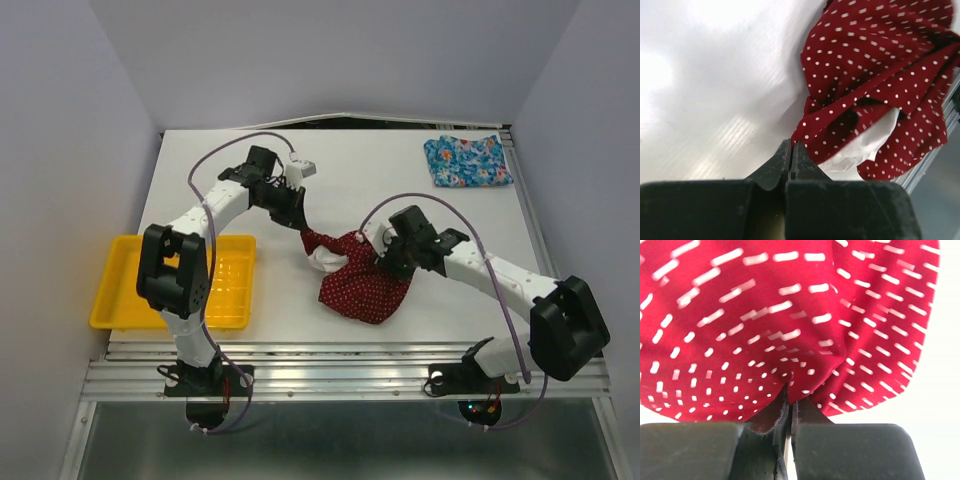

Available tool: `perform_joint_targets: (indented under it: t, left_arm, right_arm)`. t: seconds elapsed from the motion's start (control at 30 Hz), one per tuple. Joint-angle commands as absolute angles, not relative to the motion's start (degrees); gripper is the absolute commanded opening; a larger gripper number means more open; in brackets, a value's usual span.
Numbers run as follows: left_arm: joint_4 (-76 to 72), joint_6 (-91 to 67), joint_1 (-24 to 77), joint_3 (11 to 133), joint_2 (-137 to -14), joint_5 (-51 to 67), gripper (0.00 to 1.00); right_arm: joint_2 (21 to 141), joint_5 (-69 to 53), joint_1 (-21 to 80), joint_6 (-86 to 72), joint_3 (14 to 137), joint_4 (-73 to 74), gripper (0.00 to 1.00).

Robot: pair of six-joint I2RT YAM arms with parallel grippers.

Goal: Fold and stack the skirts
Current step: Flatten the skirt out

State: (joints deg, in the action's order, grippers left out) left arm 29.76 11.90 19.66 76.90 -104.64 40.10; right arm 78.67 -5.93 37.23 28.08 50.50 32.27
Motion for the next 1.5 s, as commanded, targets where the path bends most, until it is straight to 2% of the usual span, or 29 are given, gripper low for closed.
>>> perform_joint_targets:
  t: [0.0,0.3,0.33,0.43,0.47,0.53,0.7,0.73,0.83,0.87,0.97,1.13,1.27,1.3,1.37,1.43,1.47]
  left_arm:
    - [30.76,13.36,18.11,84.9,-93.26,39.73,0.0]
    - [29.1,4.59,18.19,76.39,-80.52,29.36,0.0]
    - [28.74,3.79,18.19,75.33,-79.81,29.09,0.0]
    - [26.9,1.07,18.89,71.38,-77.88,30.14,0.0]
    - [26.2,0.53,20.03,69.54,-76.74,30.15,0.0]
    - [24.1,-1.91,21.35,66.55,-75.33,31.02,0.0]
    - [22.68,-2.37,25.22,65.04,-74.97,30.23,0.0]
    - [22.5,-2.29,25.31,65.39,-75.23,30.58,0.0]
    - [19.88,-2.46,25.22,68.72,-74.63,35.22,0.0]
    - [18.65,-1.94,25.31,69.51,-74.18,36.2,0.0]
    - [16.61,3.05,27.5,72.67,-73.04,37.7,0.0]
    - [33.44,25.77,34.61,75.68,-75.5,39.72,0.0]
    - [40.16,37.58,50.76,68.32,-73.84,31.5,0.0]
    - [41.56,39.27,57.85,66.46,-73.65,29.72,0.0]
    - [42.88,41.82,60.9,62.51,-74.96,26.48,0.0]
    - [43.16,44.38,62.66,60.04,-74.88,22.09,0.14]
    - [42.98,44.99,62.75,60.03,-74.53,21.1,0.35]
  right_arm:
    - [75.24,-0.18,27.09,34.18,50.36,27.69,0.01]
    - [71.19,-3.77,9.6,48.67,50.45,20.75,0.02]
    - [71.71,-4.48,8.45,48.69,50.71,19.96,0.14]
    - [75.92,-3.61,6.33,46.34,52.64,14.44,0.29]
    - [79.77,-3.08,6.33,45.01,56.04,13.72,0.49]
    - [83.57,-2.99,6.33,39.94,60.62,13.97,0.56]
    - [89.29,-13.32,6.33,30.69,74.68,28.7,0.58]
    - [88.95,-22.06,6.33,28.06,77.93,35.27,0.61]
    - [86.15,-33.27,8.43,24.45,77.01,40.67,0.79]
    - [85.52,-34.18,9.48,24.09,75.69,41.22,0.81]
    - [84.99,-34.1,12.12,23.55,70.15,40.87,0.84]
    - [88.67,-37.18,12.65,22.34,67.68,40.53,0.84]
    - [92.71,-32.09,12.66,18.99,70.22,37.97,0.83]
    - [94.99,-31.3,12.05,17.77,72.49,37.71,0.83]
    - [97.28,-31.2,11.0,16.79,75.05,37.62,0.83]
    - [100.36,-32.16,9.94,16.0,78.48,37.71,0.83]
    - [101.15,-32.25,9.93,15.82,79.44,37.79,0.83]
